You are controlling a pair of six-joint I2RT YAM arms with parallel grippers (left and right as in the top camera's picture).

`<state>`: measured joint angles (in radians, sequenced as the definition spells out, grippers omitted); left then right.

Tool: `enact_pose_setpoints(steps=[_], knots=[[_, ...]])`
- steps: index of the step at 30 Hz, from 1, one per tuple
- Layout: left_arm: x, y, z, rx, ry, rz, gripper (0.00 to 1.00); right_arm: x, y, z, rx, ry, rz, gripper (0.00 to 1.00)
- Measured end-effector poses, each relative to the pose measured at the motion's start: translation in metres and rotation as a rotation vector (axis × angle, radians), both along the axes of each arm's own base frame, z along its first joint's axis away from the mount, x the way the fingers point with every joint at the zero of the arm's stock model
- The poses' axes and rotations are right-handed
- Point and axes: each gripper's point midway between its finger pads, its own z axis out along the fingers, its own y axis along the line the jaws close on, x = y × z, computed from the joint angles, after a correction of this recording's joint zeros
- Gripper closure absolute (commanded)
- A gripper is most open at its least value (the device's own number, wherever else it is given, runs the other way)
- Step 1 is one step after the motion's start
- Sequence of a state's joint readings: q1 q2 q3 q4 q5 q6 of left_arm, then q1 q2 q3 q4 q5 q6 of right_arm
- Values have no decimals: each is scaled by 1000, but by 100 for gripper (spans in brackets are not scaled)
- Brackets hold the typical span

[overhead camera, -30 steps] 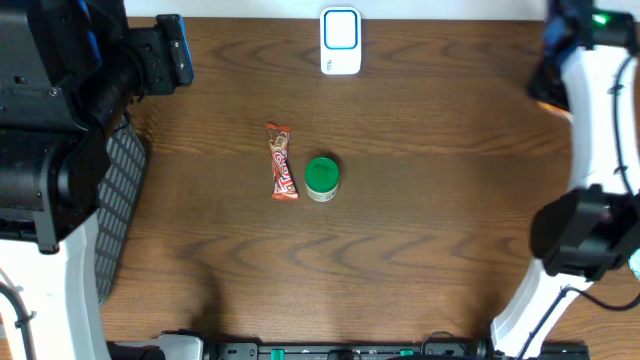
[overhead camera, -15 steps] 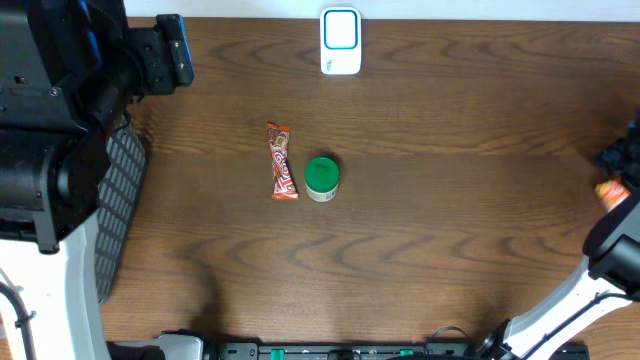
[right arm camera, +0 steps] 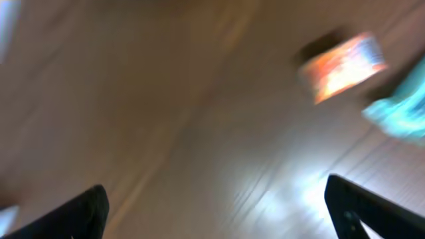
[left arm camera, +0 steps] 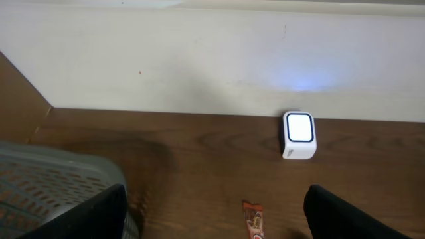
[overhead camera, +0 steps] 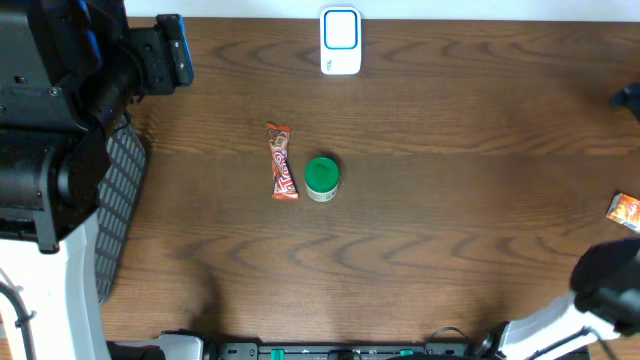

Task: Scan the item barcode
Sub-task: 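Carry the orange box to the right table edge and release it, then reach the right gripper to the green-lidded jar and grasp it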

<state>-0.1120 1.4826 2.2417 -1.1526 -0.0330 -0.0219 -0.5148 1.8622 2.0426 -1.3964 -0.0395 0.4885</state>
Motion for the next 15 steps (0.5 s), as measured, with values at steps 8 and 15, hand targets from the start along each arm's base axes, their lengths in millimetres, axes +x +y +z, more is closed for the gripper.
enact_pose_setpoints(steps=[8, 15], knots=[[0, 0, 0, 0, 0, 0, 15, 21, 219, 44, 322, -145, 576, 1], [0, 0, 0, 0, 0, 0, 15, 22, 380, 63, 424, -294, 1017, 1]])
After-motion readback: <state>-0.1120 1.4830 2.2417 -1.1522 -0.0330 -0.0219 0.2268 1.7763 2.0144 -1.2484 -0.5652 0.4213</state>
